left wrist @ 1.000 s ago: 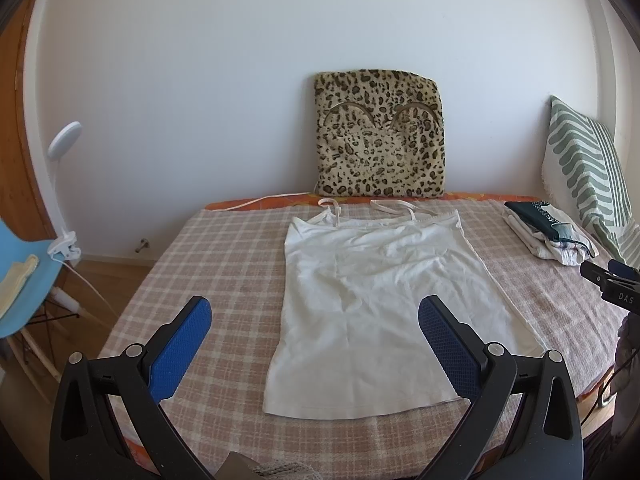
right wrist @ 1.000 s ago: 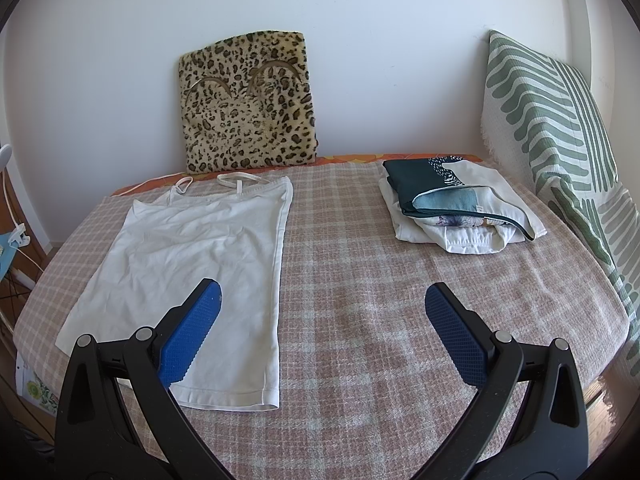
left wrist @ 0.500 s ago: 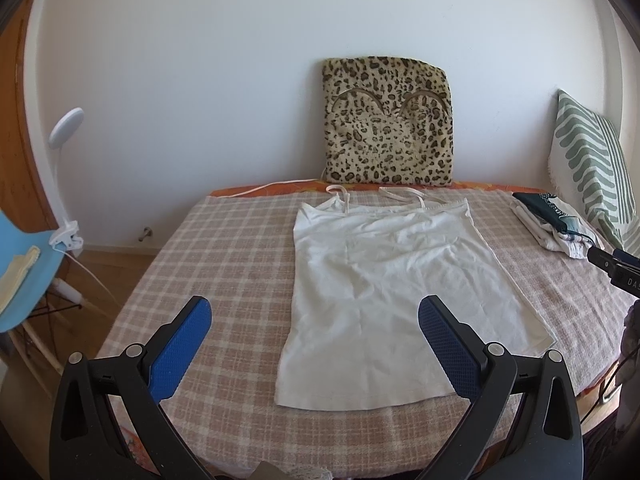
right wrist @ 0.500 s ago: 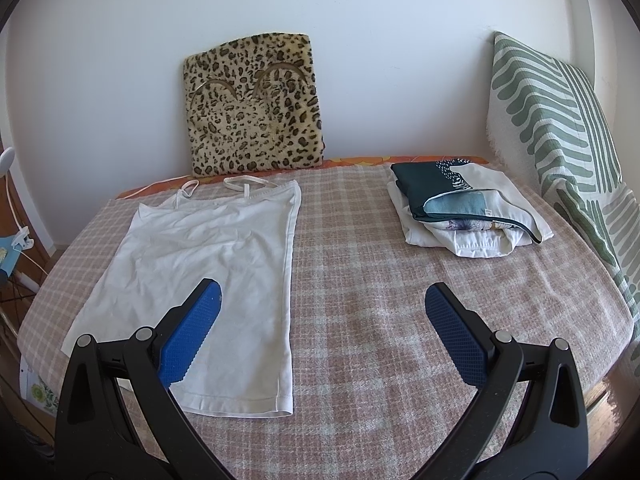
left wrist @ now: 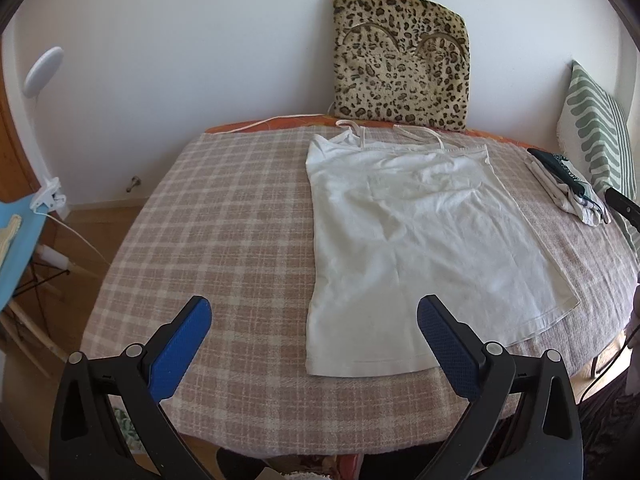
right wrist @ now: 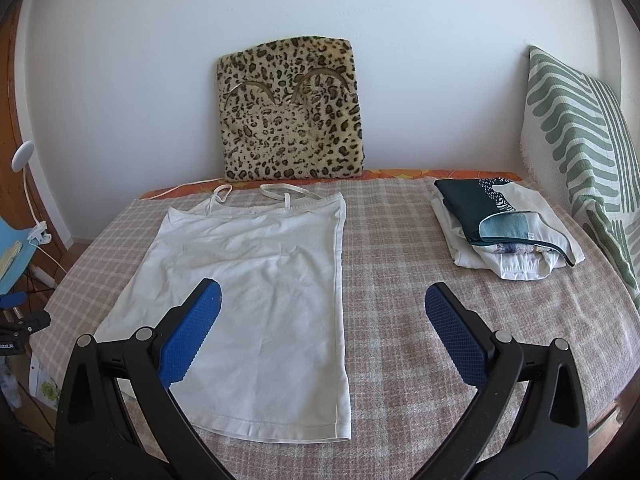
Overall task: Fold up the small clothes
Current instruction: 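Move both grippers to one side edge of the white tank top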
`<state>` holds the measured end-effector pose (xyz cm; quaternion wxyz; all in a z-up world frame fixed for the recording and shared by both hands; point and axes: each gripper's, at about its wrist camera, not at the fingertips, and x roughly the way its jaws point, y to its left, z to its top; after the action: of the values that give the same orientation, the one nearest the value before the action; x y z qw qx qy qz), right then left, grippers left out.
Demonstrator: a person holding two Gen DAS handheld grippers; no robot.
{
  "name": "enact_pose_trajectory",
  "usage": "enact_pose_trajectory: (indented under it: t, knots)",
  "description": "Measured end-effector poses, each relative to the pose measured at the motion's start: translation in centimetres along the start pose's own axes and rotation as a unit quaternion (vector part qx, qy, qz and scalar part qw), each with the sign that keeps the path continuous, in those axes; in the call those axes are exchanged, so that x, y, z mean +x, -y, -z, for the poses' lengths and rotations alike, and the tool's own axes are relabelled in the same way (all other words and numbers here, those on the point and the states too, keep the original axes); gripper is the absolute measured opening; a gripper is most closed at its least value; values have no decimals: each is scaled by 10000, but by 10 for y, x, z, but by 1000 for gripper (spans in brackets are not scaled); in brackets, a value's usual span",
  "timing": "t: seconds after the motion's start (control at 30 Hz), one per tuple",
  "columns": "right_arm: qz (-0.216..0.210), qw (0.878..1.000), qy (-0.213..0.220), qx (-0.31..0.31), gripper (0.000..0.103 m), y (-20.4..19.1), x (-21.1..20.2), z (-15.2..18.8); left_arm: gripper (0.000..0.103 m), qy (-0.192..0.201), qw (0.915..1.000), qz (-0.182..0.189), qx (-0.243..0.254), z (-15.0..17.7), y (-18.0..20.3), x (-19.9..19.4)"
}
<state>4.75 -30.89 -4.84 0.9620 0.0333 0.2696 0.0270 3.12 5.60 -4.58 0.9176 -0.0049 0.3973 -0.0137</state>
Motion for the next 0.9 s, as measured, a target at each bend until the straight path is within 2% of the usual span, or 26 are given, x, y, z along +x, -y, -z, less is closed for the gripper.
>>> enact_pose_trajectory:
  t: [0.17, 0.23, 0.33, 0.43, 0.47, 0.53, 0.63, 0.77, 0.9]
  knots:
    - [-171, 9997, 16, -180, 103, -19, 6, -8, 100, -118, 9997, 85, -189, 9, -11, 5]
    - [-308, 9993, -25, -206, 103, -25, 11, -12, 88, -138, 9995, 219, -180, 12, -12, 6]
    - [-464, 9984, -91, -303, 103, -36, 19, -17, 80, -200, 9983, 442, -321, 17, -17, 12]
    - [-771, 9961, -273, -326, 103, -47, 31, -23, 58, -343, 9949, 763, -557, 23, -24, 21]
    - [-863, 9951, -345, -337, 103, -51, 35, -25, 56, -393, 9938, 827, -625, 25, -26, 23]
    - [-1013, 9928, -477, -425, 103, -63, 44, -30, 45, -440, 9919, 949, -716, 27, -29, 26]
    - [-1243, 9884, -571, -652, 102, -84, 60, -41, 34, -502, 9890, 1106, -842, 30, -33, 31]
    - [-1440, 9826, -671, -959, 94, -115, 89, -57, 31, -655, 9852, 1230, -1001, 34, -37, 41]
    - [-1896, 9727, -1080, -785, 91, -143, 127, -75, 28, -776, 9836, 1239, -1061, 39, -39, 49]
